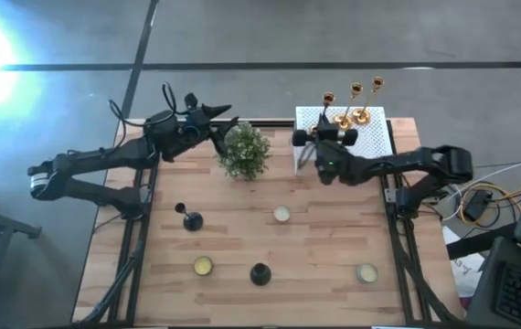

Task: Pick & Place candle stick holders
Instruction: Put the gold candle holder on the shelf

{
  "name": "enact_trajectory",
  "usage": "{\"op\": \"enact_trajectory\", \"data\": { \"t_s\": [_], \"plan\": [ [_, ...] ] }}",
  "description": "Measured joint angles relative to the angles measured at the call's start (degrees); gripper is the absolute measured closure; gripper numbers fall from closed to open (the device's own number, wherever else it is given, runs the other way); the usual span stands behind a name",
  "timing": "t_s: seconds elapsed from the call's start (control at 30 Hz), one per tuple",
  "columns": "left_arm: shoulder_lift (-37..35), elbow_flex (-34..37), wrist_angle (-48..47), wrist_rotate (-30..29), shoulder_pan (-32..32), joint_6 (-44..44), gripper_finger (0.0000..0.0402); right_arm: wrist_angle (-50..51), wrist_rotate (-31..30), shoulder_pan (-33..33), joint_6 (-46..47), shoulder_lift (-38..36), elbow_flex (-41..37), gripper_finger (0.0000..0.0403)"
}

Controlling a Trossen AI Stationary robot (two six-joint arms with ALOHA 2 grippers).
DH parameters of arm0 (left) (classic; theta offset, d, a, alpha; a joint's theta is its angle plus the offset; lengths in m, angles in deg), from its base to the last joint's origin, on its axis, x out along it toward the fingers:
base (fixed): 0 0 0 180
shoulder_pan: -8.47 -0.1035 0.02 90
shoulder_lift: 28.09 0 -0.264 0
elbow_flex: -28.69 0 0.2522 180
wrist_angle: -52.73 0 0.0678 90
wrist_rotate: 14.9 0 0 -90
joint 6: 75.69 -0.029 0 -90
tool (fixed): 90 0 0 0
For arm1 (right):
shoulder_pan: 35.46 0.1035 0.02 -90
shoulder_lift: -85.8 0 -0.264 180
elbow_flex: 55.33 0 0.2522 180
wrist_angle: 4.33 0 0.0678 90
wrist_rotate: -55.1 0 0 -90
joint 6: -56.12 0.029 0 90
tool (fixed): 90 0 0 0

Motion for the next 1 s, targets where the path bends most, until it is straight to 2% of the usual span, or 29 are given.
{"op": "enact_trajectory", "data": {
  "t_s": [0.1, 0.3, 0.47, 0.73, 1.0],
  "plan": [
    [0.12, 0.00, -0.51, 0.02, 0.00, -0.02, 0.0223, 0.07, -5.81, -0.82, -0.07, 3.91, 2.32, 0.0392],
    [0.14, 0.00, -2.96, 0.02, 0.00, -0.04, 0.0223, 0.14, -6.35, -3.28, 6.67, 9.38, 4.32, 0.0392],
    [0.12, 0.00, -4.46, 0.04, 0.00, 0.02, 0.0223, 0.23, -9.24, -4.61, 7.75, 11.32, 5.14, 0.0392],
    [0.12, -0.01, -4.65, 0.07, 0.00, 0.11, 0.0223, 0.15, -9.02, -8.06, 9.85, 11.95, 4.90, 0.0392],
    [0.12, -0.02, -4.62, 0.07, 0.00, 0.63, 0.0223, -0.06, -3.09, -11.24, 12.45, 11.95, 4.92, 0.0392]
  ]
}}
